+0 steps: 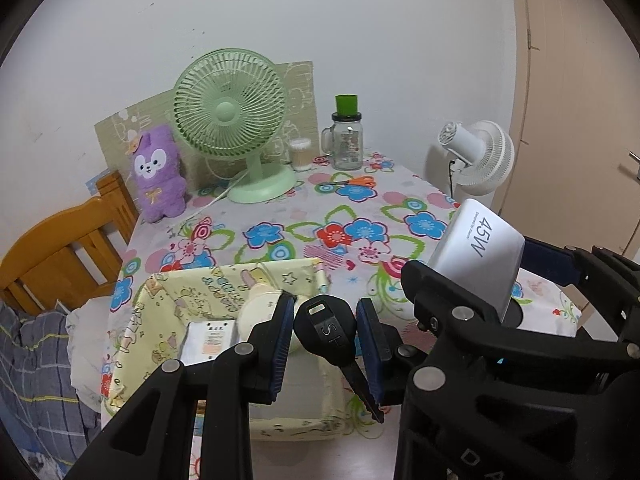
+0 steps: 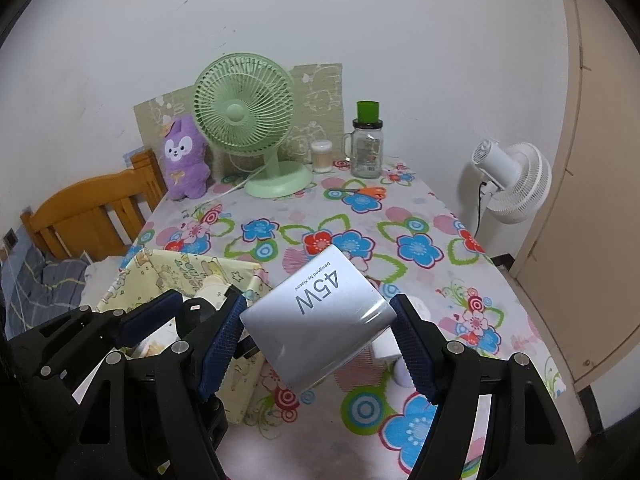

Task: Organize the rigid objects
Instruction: 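Lift the white charger and black key and carry both toward the yellow box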

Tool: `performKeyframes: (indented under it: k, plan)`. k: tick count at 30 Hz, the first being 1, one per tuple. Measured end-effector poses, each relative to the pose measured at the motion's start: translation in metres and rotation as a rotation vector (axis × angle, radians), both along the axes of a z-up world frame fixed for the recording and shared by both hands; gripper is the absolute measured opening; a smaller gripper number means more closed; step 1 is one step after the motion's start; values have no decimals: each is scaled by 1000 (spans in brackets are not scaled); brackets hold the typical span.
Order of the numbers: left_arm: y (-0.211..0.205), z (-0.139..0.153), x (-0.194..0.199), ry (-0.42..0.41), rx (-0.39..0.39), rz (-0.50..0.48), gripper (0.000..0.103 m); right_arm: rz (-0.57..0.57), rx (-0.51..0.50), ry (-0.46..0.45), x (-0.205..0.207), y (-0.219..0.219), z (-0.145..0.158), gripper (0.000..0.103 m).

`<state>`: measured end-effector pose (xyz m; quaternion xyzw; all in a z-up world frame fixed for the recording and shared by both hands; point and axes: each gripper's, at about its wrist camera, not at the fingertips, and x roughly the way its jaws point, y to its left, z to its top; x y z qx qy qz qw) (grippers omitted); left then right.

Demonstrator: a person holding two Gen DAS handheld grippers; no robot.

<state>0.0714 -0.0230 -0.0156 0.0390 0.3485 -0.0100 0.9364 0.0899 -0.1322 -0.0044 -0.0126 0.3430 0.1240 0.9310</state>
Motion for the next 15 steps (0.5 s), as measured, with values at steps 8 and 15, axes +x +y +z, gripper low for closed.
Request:
performKeyframes:
  k: [8, 15]
  plan:
    - [21, -2, 4, 3, 1, 31, 32, 29, -6, 3, 7, 24, -1, 76]
    - [40, -8, 6, 18, 4, 55, 32, 58, -18, 16, 12, 45, -6, 75]
